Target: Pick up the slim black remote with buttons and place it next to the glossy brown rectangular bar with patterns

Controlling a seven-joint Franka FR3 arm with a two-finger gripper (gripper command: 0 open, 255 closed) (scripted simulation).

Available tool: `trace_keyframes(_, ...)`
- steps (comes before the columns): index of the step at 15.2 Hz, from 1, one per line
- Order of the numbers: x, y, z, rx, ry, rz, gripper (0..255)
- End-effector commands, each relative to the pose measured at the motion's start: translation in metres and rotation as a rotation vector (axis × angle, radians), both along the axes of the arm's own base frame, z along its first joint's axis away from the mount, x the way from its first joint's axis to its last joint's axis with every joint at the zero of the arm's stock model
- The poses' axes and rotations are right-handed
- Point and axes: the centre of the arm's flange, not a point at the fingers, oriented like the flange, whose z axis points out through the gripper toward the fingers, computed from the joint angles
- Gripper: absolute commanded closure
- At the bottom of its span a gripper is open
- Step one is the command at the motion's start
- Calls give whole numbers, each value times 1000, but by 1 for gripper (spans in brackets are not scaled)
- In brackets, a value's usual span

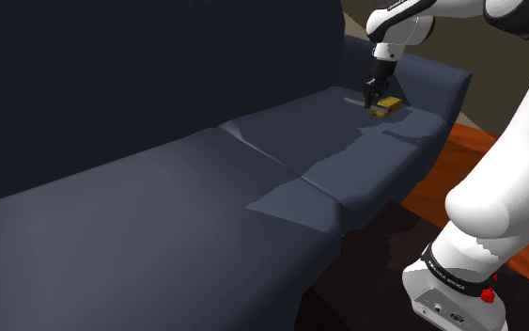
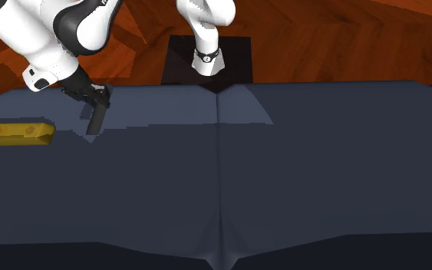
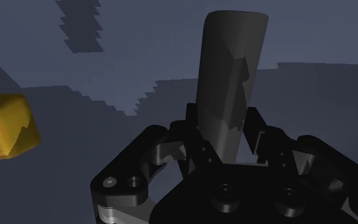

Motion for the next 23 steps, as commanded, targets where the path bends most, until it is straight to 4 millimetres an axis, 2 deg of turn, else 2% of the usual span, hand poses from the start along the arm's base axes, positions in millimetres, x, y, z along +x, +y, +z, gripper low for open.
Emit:
trace_keyframes(1,-5,-25,-1,0,0,2,255)
trace_keyframes(20,-60,-270,-1,0,0,2,255)
trace_keyframes(21,-61,-277,-1,0,0,2,255)
trace_keyframes(23,-61,-278,-11,0,0,2,255)
